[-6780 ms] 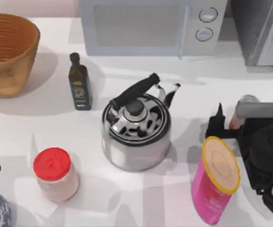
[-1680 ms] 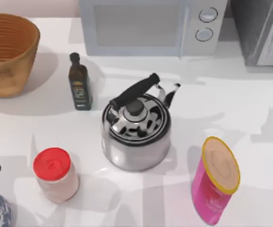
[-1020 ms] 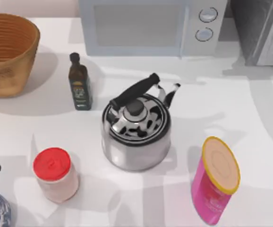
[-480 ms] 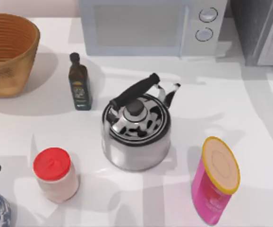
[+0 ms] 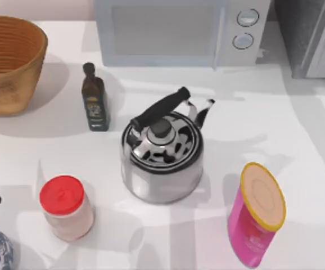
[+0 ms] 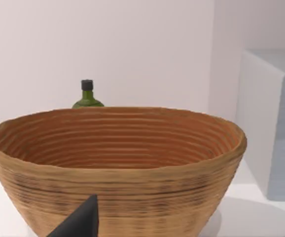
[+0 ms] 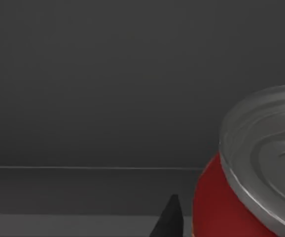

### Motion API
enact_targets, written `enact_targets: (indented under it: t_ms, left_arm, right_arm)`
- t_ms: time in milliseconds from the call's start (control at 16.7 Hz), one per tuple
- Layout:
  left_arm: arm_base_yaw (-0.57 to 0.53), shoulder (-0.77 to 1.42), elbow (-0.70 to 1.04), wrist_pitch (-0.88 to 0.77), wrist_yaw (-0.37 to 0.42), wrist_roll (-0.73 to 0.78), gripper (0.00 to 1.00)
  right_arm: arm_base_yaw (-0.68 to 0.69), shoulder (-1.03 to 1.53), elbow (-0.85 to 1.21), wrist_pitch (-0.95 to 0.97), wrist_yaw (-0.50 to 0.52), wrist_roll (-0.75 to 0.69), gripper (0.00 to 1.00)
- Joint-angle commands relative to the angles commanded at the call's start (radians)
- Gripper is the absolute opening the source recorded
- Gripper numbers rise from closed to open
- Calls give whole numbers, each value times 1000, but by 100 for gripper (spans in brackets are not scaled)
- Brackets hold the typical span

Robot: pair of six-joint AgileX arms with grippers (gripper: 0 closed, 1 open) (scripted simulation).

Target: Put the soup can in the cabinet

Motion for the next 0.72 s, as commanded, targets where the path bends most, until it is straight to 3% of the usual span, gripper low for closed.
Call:
enact_targets:
  t_ms: [720]
  left_arm:
    - [0, 0, 0, 0, 0, 0, 100]
  right_arm:
    - [-70, 580, 792, -202, -50, -1, 0]
